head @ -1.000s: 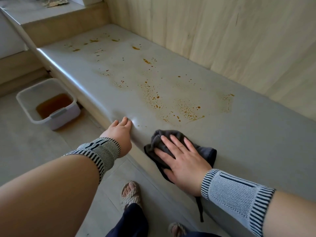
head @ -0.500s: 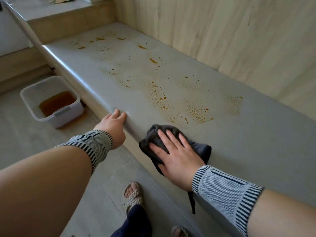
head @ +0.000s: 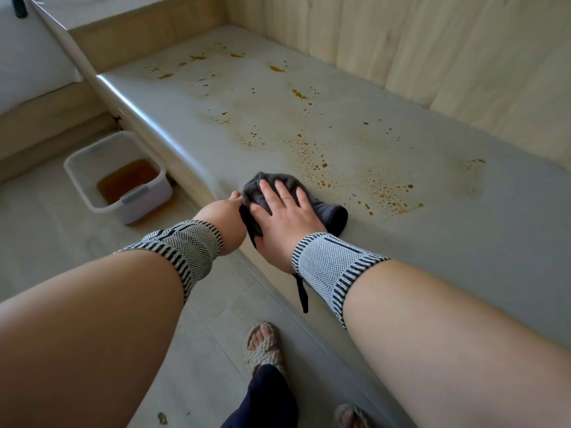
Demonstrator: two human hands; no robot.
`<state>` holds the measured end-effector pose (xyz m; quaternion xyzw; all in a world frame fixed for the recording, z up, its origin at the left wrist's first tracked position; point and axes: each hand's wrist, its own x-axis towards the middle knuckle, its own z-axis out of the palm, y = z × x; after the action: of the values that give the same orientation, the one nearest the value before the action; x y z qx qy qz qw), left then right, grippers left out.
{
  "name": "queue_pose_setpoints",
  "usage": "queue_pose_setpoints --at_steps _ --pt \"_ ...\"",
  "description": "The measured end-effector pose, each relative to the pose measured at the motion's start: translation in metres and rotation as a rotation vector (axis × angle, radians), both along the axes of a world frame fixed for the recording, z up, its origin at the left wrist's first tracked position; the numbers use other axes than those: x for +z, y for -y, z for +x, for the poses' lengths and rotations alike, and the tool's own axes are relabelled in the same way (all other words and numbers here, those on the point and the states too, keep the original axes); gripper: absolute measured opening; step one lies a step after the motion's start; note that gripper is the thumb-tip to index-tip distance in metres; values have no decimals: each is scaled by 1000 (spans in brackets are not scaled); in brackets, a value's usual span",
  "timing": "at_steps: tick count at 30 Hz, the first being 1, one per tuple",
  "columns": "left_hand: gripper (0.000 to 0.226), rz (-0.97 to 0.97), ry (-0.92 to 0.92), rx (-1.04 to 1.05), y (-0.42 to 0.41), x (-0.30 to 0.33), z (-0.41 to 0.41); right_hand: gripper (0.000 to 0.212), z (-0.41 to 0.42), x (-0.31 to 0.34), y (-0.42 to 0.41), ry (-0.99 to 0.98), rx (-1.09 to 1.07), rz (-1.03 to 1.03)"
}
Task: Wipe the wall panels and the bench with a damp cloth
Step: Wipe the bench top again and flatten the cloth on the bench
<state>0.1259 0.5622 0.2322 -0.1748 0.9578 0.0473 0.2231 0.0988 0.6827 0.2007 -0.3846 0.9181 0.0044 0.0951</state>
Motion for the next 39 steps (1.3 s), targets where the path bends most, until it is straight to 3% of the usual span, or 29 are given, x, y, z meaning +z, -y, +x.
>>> queue_pose_setpoints --at_steps 10,24,31,35,39 --pt "69 24 44 0 -6 5 3 63 52 8 -100 67 34 41" --pt "69 -72 138 -100 -11 3 -8 59 6 0 -19 1 -38 -15" --pt "62 -25 37 42 -19 4 1 54 25 8 -79 57 -19 -103" --pt "68 8 -49 -81 -61 7 4 50 23 11 -134 42 -199 -113" --pt "117 40 59 -134 -92 2 4 48 14 8 -159 -61 -621 -144"
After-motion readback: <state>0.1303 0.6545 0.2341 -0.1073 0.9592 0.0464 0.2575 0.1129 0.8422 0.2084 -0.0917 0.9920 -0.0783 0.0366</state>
